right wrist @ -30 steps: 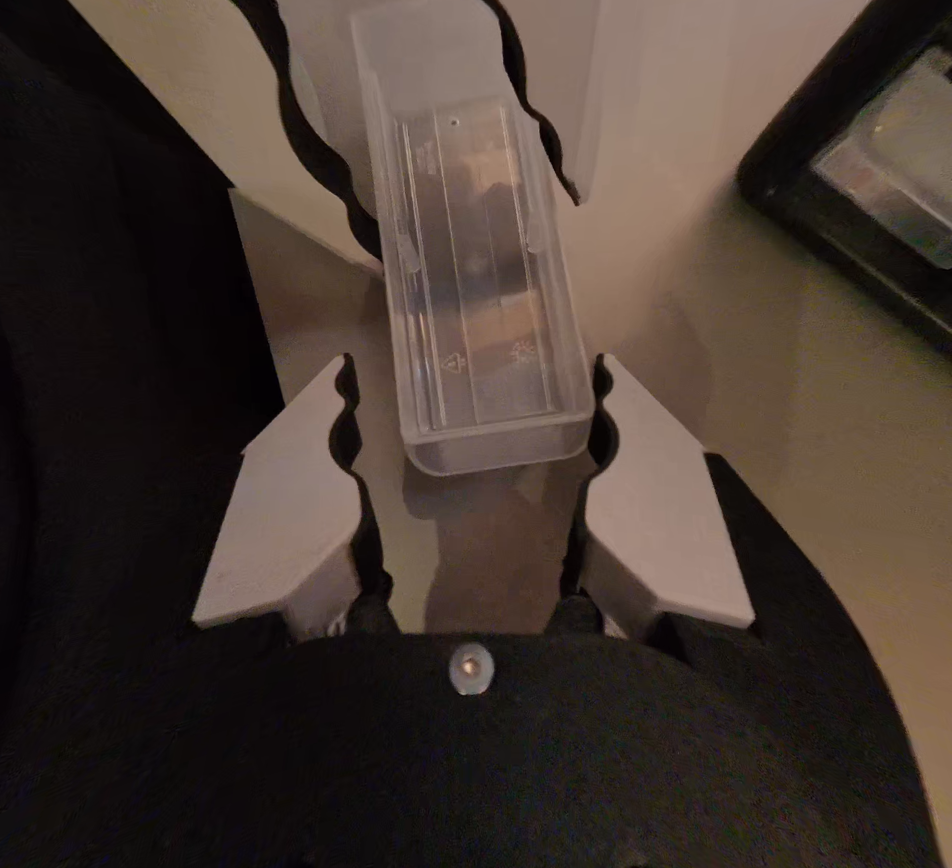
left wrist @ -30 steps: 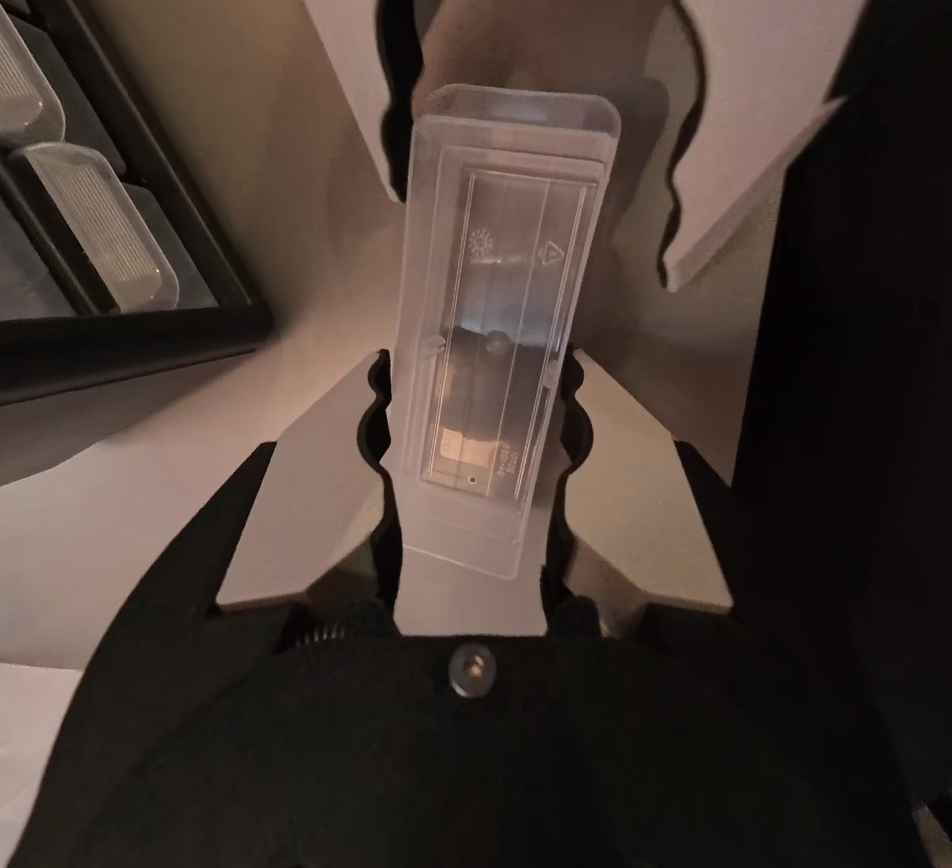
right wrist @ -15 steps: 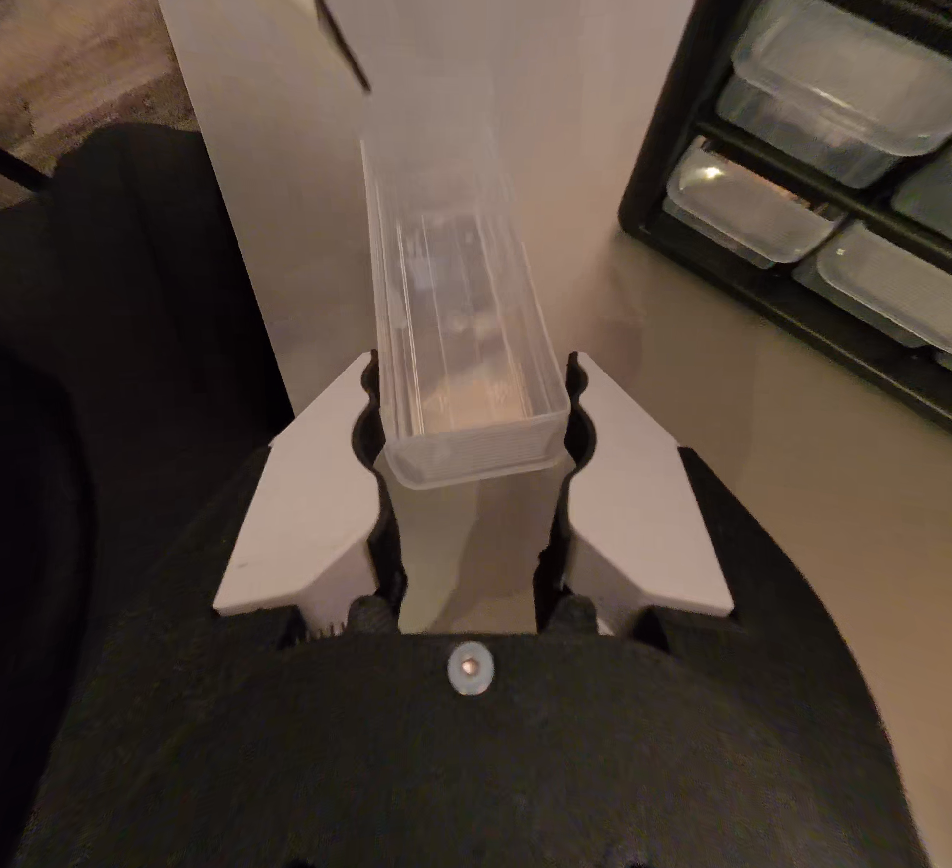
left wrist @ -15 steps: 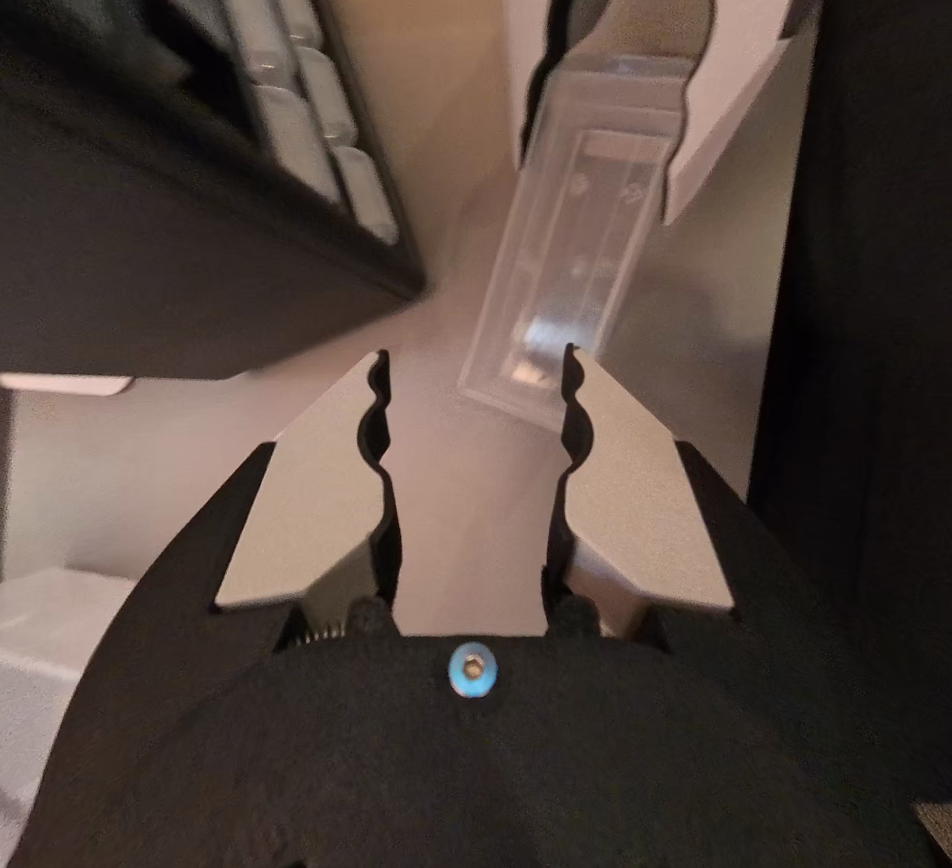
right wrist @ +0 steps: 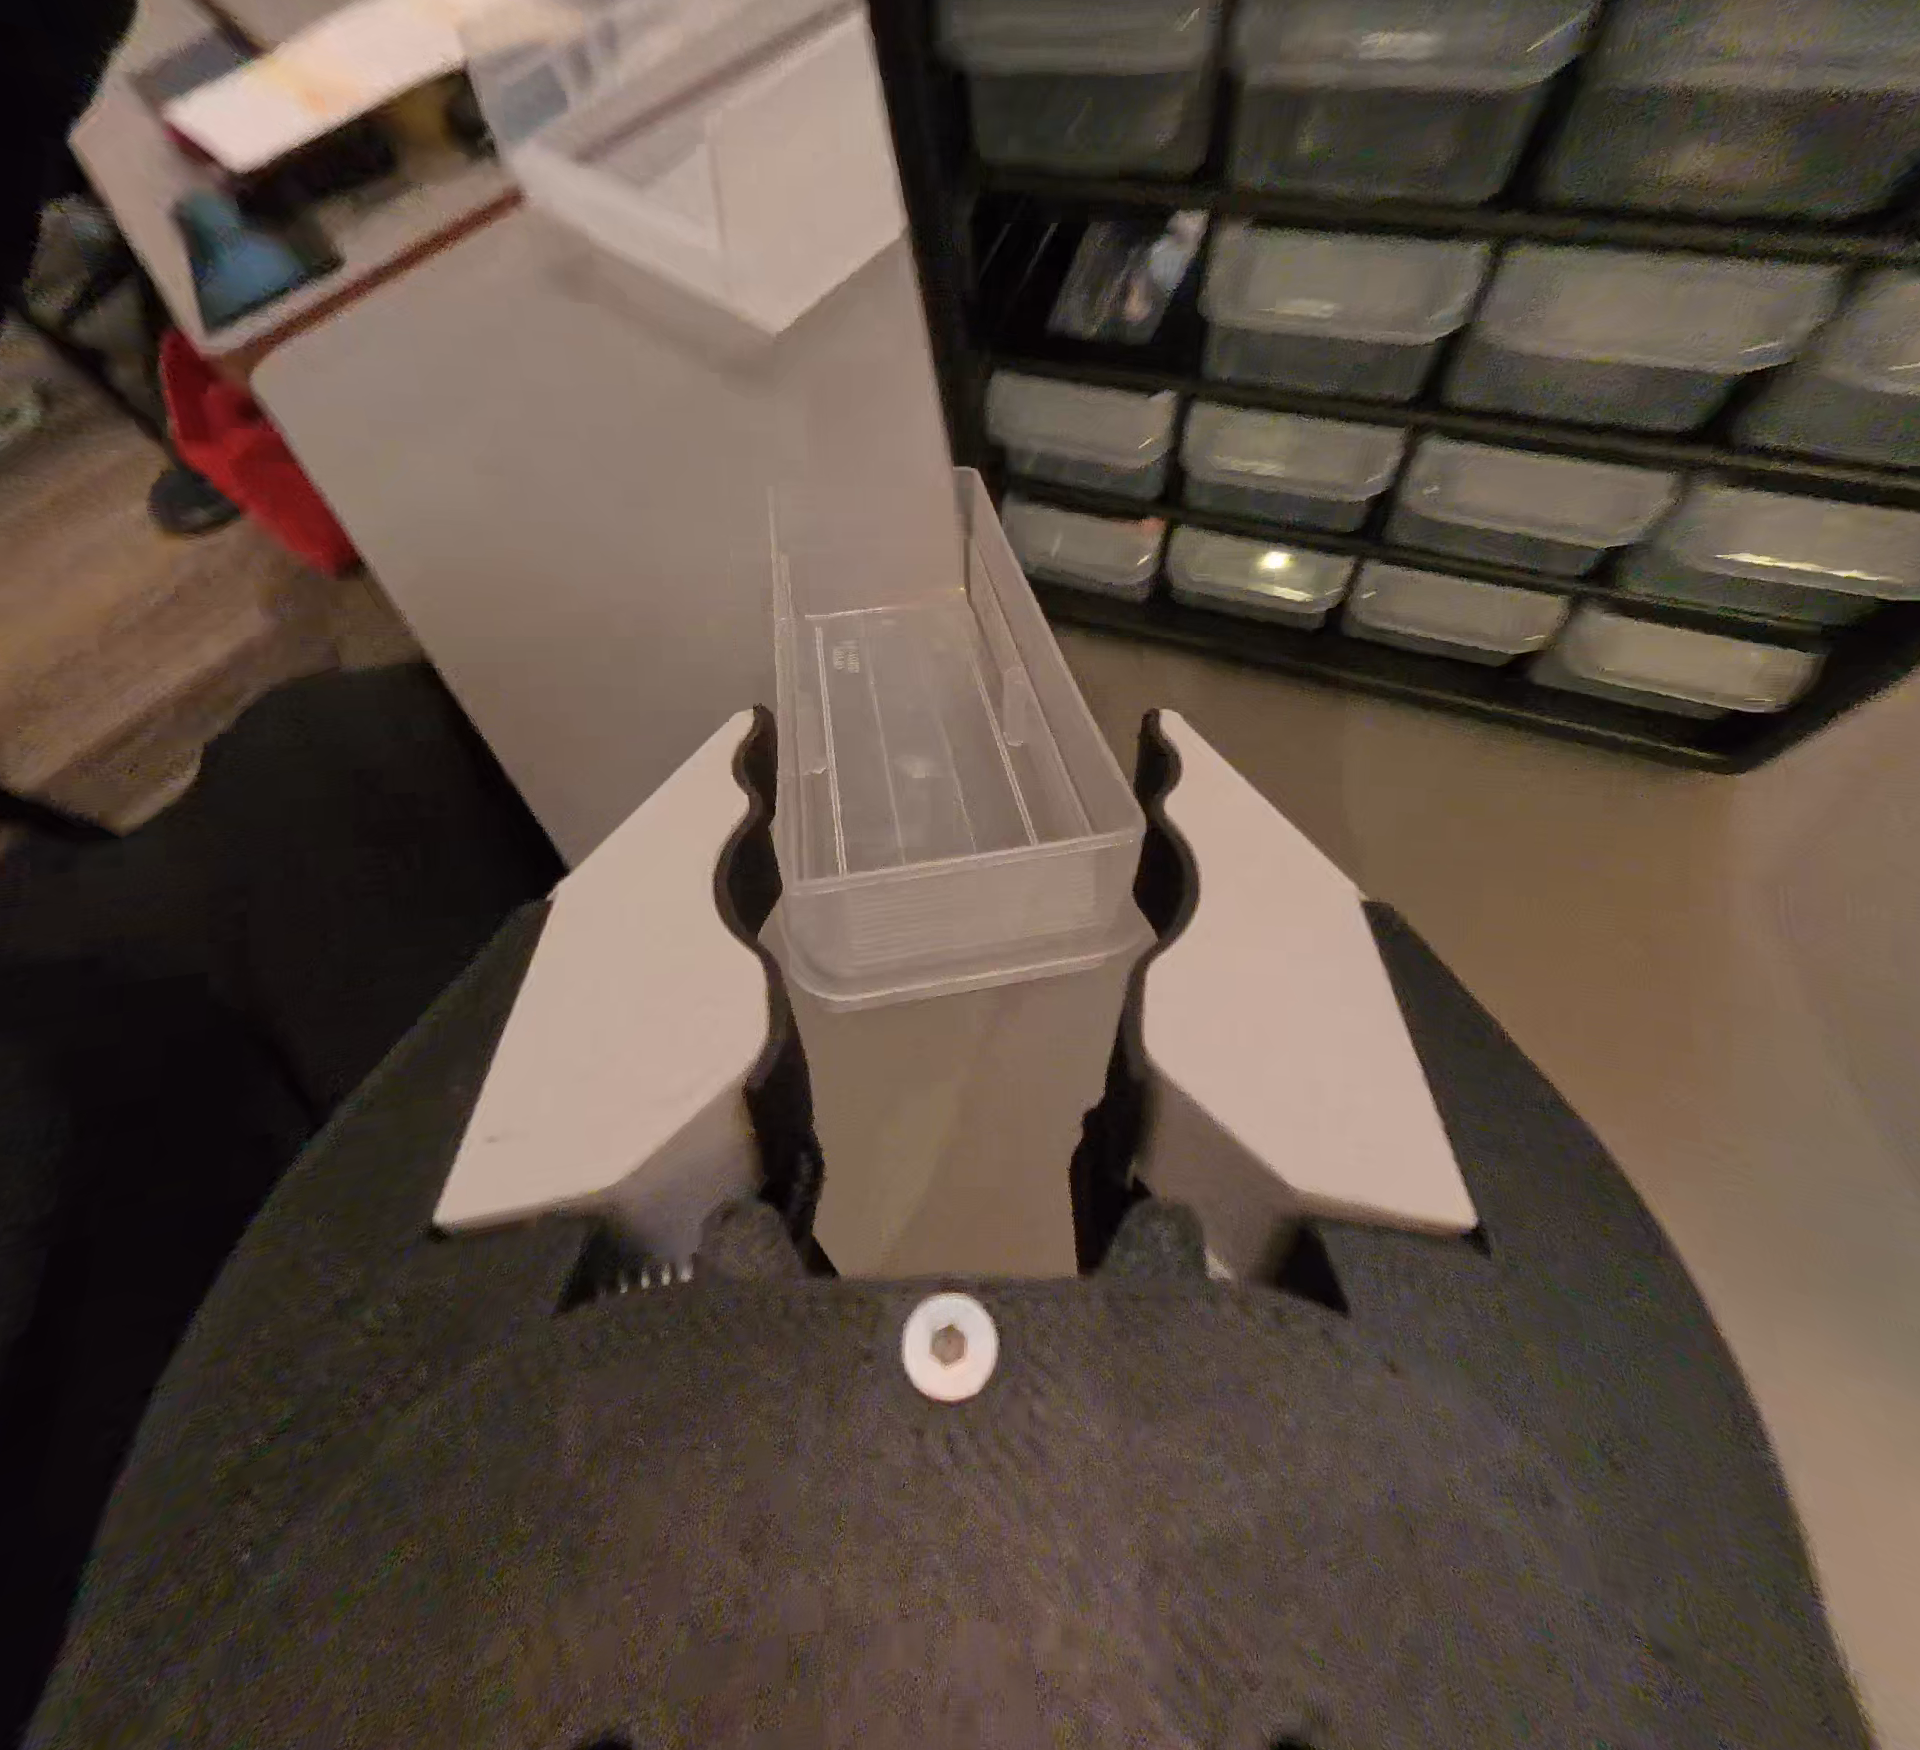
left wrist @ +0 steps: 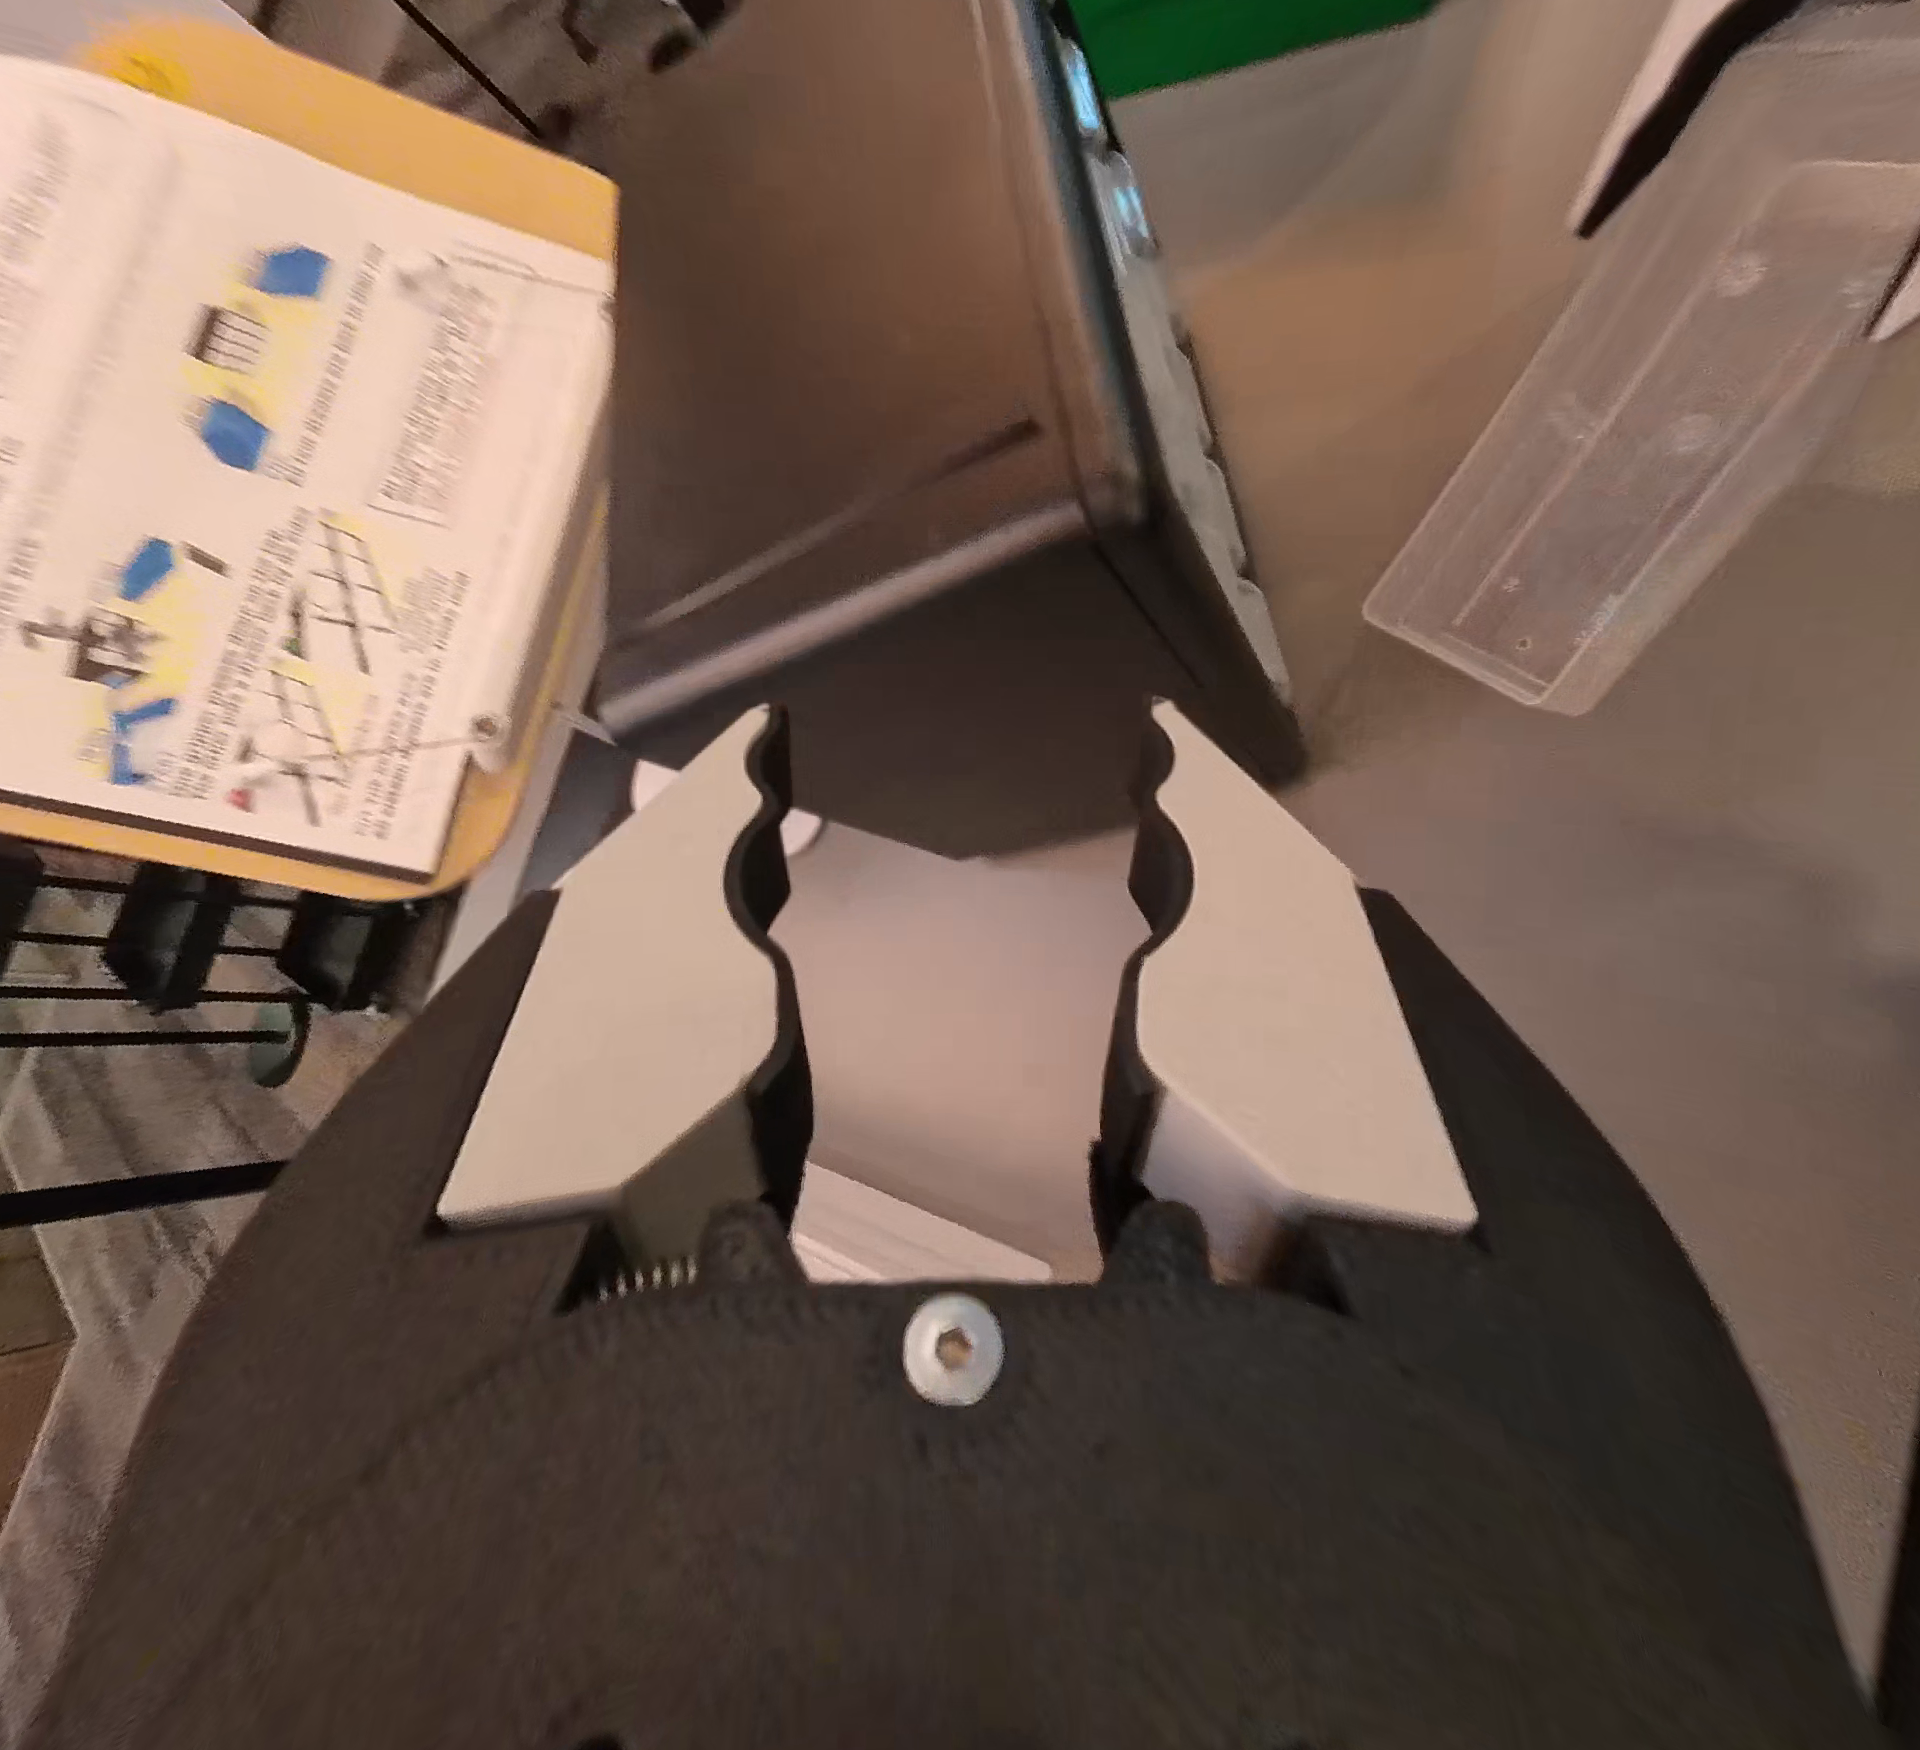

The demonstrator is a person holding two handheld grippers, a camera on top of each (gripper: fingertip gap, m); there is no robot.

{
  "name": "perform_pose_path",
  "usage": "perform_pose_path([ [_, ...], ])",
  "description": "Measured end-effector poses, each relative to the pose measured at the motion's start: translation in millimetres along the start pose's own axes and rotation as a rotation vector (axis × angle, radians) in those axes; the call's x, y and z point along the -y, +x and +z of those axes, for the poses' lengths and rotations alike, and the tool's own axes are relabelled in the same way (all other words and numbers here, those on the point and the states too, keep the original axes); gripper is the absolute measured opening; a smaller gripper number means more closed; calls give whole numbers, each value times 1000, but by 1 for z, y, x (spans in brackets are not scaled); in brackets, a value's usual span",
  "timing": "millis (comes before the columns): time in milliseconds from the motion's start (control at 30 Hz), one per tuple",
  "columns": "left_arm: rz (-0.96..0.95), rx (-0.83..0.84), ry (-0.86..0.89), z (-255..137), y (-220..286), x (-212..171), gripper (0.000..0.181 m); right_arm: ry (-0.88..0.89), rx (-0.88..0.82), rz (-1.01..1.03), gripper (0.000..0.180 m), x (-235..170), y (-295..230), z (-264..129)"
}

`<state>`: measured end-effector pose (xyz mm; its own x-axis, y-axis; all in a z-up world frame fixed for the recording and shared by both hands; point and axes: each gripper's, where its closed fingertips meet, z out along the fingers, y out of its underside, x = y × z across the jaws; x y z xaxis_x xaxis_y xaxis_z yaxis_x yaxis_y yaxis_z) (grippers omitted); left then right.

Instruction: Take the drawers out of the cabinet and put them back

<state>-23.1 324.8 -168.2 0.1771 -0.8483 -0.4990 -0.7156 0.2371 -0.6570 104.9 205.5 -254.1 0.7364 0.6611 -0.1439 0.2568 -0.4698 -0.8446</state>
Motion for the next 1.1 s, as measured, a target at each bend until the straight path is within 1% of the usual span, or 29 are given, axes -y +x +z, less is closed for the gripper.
perform_pose_path([
  [167,-25,16,83,7,-32,35,63,177,-157,84,68,31,20,-28],
  [267,-64,-6,79,23,-47,50,69,231,-200,147,68,40,27,-23],
  [333,-122,-37,59,40,-56,56,73,217,-205,180,68,40,29,-13],
  [400,-136,-63,-3,61,-63,52,78,192,-214,183,67,39,29,-2],
  [467,-135,-79,-75,82,-68,41,80,176,-229,183,67,39,29,3],
  [500,-143,-97,-103,91,-68,35,78,175,-231,184,67,40,29,5],
  [567,-221,-143,-63,102,-70,38,73,188,-237,179,67,44,28,7],
  [633,-311,-219,-58,107,-69,37,71,198,-264,159,67,47,29,7],
  [767,-399,-315,-39,111,-64,36,69,243,-317,118,67,53,27,10],
  [1000,-400,-326,-20,112,-65,36,68,399,-397,57,64,74,24,10],
  [1067,-402,-325,-12,112,-65,36,68,441,-435,68,58,75,30,4],
  [1100,-401,-325,-9,112,-65,36,68,473,-471,64,0,75,35,-2],
])
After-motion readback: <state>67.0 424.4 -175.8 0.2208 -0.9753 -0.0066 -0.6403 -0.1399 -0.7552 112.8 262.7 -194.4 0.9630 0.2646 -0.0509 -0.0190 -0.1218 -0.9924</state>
